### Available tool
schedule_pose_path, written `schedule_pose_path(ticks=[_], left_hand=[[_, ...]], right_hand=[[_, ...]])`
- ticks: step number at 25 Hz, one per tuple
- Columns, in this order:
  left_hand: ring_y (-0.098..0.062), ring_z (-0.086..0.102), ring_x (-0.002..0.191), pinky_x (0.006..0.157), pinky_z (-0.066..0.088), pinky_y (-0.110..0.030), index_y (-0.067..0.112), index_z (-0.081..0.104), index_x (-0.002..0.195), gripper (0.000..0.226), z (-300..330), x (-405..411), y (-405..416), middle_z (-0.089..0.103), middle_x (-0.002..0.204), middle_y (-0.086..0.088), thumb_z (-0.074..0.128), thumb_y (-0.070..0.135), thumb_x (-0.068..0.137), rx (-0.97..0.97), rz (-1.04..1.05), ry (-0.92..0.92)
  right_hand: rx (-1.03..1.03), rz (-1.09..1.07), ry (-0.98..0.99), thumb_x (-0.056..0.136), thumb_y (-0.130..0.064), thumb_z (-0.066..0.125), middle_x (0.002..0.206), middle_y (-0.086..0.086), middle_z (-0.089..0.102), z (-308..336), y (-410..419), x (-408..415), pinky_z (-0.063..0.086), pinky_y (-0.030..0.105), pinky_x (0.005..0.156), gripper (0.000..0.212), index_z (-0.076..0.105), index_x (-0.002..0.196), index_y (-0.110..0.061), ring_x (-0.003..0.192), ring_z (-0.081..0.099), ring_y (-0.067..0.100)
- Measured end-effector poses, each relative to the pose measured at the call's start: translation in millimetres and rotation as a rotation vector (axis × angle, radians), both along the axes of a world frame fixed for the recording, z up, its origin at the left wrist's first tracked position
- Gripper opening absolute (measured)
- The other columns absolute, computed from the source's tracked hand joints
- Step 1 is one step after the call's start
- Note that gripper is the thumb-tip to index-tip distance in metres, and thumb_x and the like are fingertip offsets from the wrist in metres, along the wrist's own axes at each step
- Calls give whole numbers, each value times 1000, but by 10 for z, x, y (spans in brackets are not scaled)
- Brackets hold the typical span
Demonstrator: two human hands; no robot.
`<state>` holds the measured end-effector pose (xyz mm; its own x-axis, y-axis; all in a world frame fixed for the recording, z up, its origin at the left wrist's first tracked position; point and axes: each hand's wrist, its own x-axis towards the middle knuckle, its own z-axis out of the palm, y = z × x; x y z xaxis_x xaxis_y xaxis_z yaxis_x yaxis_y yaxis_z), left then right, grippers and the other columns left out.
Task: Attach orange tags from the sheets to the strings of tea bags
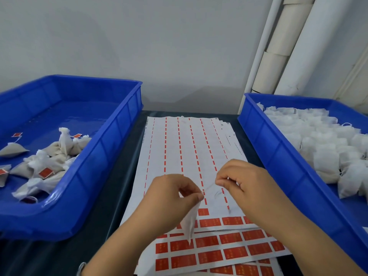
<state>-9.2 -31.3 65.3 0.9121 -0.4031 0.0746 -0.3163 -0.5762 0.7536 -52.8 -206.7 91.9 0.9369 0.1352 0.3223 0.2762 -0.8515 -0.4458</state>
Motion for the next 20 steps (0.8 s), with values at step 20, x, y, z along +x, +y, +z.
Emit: schedule_pose_path(ticks=[20], left_hand=[[-19,65,64,67,55,-29,15,72,72,12,-9,-4,41,69,73,-7,65,19,81,-691,139,559]], right_hand=[[587,-144,514,81,-51,63,78,-30,65,-671,466,-39,45,5,53,11,63,80,-40,74,63,-5]])
